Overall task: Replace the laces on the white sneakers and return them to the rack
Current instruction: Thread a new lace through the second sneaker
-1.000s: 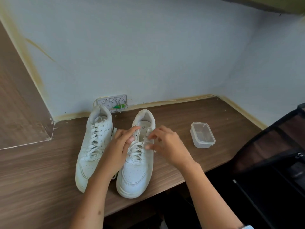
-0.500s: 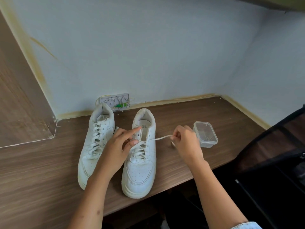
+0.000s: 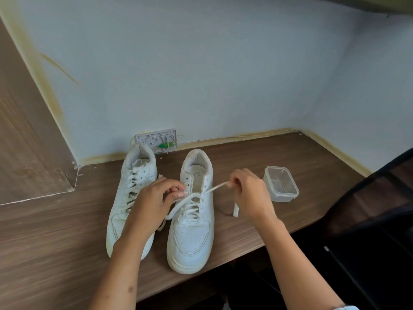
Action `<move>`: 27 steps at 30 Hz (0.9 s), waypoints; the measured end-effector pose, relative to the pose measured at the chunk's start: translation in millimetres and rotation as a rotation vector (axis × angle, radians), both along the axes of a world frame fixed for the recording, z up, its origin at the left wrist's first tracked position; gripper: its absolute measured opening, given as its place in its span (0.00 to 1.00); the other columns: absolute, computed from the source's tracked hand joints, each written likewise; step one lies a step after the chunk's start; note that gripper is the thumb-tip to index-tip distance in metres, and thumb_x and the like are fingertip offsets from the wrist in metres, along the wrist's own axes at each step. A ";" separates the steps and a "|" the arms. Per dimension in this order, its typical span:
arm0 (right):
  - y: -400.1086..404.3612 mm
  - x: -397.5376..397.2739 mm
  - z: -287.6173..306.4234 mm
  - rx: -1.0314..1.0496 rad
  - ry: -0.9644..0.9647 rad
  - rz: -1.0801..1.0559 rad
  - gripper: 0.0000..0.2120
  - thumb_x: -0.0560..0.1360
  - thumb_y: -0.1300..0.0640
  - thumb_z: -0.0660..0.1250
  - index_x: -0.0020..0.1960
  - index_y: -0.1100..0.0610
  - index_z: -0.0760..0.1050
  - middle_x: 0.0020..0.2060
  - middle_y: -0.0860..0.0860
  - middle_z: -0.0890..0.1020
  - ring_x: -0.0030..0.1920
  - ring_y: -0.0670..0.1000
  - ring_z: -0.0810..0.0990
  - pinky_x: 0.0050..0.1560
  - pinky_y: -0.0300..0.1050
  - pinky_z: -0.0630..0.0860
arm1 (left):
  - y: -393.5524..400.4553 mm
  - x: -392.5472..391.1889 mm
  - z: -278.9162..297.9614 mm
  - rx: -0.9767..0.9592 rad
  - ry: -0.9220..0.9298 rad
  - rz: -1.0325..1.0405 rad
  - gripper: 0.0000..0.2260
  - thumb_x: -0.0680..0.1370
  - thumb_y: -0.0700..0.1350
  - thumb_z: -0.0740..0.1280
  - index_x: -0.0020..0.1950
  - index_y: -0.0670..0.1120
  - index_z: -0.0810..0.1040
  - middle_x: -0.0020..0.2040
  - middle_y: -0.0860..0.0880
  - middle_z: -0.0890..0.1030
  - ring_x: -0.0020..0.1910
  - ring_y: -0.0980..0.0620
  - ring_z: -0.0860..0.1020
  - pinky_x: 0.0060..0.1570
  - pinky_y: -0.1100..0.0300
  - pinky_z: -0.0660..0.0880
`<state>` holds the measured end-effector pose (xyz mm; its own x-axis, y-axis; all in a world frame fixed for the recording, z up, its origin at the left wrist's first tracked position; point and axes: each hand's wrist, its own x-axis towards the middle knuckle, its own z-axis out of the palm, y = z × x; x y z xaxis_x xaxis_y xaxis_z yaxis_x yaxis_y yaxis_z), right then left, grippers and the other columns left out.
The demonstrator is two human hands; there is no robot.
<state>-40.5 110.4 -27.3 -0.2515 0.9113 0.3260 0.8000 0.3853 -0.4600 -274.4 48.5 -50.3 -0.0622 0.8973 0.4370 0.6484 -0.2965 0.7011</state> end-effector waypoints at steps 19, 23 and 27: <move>-6.0 -11.1 -1.4 0.105 -0.170 0.021 0.05 0.80 0.53 0.62 0.45 0.50 0.72 0.42 0.43 0.77 0.43 0.49 0.75 0.48 0.47 0.65 | 0.9 -1.6 2.2 -0.024 0.112 0.046 0.05 0.74 0.43 0.73 0.45 0.54 0.82 0.40 0.60 0.78 0.44 0.60 0.76 0.42 0.67 0.72; -0.6 -1.1 -6.3 0.158 -0.146 -0.206 0.05 0.81 0.53 0.61 0.49 0.52 0.74 0.45 0.46 0.78 0.44 0.53 0.75 0.47 0.48 0.63 | 1.4 -1.2 2.6 -0.017 0.139 0.053 0.06 0.73 0.42 0.73 0.44 0.53 0.82 0.40 0.60 0.78 0.45 0.60 0.75 0.42 0.72 0.67; -3.4 -11.5 -5.3 0.117 -0.145 0.114 0.11 0.77 0.44 0.64 0.55 0.49 0.75 0.52 0.44 0.73 0.50 0.47 0.70 0.51 0.45 0.63 | 0.6 -0.9 3.1 -0.019 0.117 0.032 0.06 0.73 0.41 0.74 0.44 0.53 0.82 0.40 0.60 0.78 0.47 0.60 0.75 0.44 0.74 0.68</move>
